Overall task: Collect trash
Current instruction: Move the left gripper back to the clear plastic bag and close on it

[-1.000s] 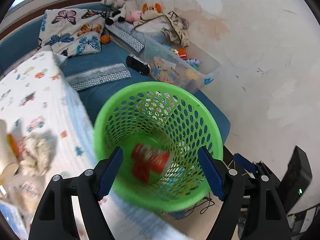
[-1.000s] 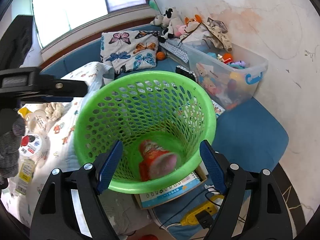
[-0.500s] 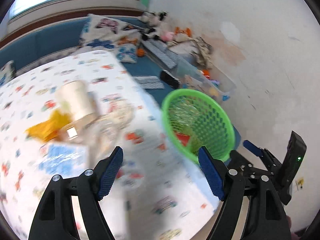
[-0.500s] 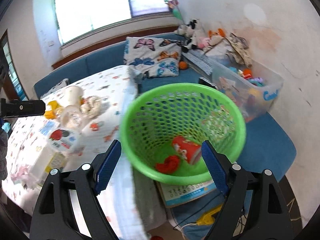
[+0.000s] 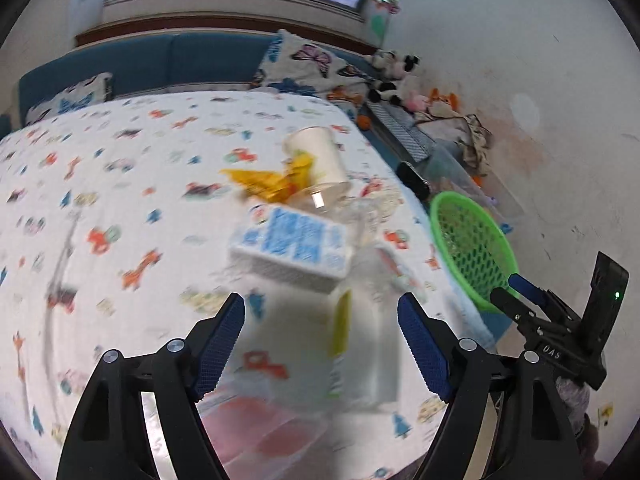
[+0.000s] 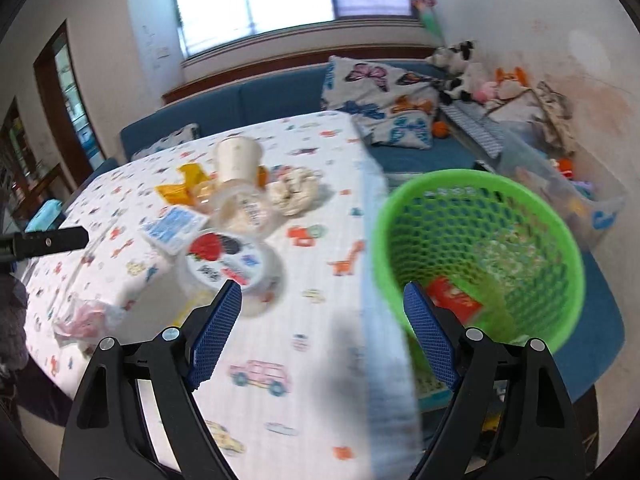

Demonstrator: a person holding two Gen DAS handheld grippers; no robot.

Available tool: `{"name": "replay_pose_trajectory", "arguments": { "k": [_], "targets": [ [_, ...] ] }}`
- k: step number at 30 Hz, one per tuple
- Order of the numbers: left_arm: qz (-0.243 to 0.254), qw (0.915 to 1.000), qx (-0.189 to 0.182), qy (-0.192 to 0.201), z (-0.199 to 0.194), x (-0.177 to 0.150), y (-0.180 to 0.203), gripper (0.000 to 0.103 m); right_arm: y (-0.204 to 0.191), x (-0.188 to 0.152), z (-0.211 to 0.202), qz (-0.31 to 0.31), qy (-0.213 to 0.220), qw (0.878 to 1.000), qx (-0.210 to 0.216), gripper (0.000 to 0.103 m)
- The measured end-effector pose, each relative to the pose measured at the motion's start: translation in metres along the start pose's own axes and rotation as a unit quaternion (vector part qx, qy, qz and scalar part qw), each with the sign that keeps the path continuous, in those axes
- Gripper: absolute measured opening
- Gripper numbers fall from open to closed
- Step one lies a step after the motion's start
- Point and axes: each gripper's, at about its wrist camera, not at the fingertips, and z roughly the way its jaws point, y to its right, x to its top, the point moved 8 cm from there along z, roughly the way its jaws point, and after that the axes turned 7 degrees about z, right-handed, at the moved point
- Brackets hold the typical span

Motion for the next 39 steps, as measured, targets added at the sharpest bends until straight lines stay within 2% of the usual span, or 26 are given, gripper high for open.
{"name": "replay_pose_trajectory", "arguments": {
  "k": [4, 13, 27, 32, 39],
  "targets": [
    [-0.020, 0.9996, 0.017, 0.001, -0.007, -0.015, -0.027, 0.077, -0.019, -0.002, 0.014, -0.001, -0.018, 0.999, 0.027, 0.086],
    [-0.033, 0.9991, 0.026, 0.000, -0.019, -0.043, -0.051, 0.081, -0.051, -0.009, 0.052, 0.011, -0.069, 0.993, 0.095, 0.091],
    [-0.051, 0.9985, 0.020, -0.003, -0.034, -0.070, -0.066, 0.085, -0.060, -0.004, 0.096, 0.023, -0.106, 0.988, 0.112, 0.094],
    [-0.037, 0.9992, 0.014, -0.008, -0.039, -0.082, -0.061, 0.087, -0.062, -0.005, 0.108, 0.032, -0.123, 0.983, 0.129, 0.094],
    [-0.001, 0.9999, 0.005, -0.013, -0.039, -0.097, -0.048, 0.091, -0.067, -0.003, 0.107, 0.019, -0.120, 0.984, 0.128, 0.093]
  ]
}}
